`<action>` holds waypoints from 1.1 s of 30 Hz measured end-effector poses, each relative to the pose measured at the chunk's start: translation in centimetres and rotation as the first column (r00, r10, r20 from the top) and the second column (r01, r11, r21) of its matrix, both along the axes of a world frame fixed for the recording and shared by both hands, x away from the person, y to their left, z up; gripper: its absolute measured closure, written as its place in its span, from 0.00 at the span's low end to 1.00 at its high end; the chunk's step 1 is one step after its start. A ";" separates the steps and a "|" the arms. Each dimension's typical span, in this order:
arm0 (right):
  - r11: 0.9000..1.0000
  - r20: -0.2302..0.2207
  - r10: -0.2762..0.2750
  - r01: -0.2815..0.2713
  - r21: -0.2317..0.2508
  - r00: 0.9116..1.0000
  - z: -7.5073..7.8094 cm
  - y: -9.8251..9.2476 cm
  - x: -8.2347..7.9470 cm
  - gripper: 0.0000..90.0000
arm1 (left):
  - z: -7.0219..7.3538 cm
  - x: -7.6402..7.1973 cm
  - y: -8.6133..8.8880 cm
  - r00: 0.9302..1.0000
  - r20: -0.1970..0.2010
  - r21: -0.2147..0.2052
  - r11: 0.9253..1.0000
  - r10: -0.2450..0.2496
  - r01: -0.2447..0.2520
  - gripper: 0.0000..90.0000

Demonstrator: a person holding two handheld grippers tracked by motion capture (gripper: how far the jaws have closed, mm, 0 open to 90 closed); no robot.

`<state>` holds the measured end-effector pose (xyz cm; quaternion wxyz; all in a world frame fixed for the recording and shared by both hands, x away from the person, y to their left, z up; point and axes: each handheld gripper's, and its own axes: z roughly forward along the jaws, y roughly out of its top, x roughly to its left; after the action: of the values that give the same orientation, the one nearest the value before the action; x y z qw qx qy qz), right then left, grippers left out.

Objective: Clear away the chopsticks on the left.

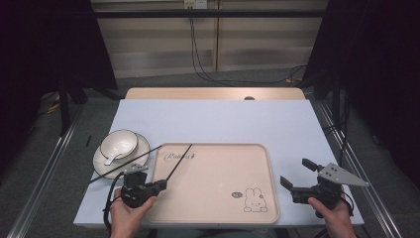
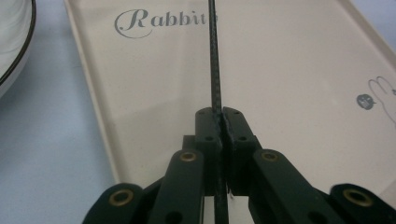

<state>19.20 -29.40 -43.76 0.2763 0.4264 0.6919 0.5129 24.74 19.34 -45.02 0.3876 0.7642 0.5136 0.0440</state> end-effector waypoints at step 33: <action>1.000 -0.008 0.014 -0.014 -0.004 1.000 0.0 0.1 0.0 0.02 | -1.2 0.2 -1.5 0.995 -0.072 0.100 0.993 0.074 -0.066 0.93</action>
<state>19.19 -29.29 -43.80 0.2708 0.4229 0.6969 0.5120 24.95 17.86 -46.22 0.3281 0.7650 0.5516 0.0536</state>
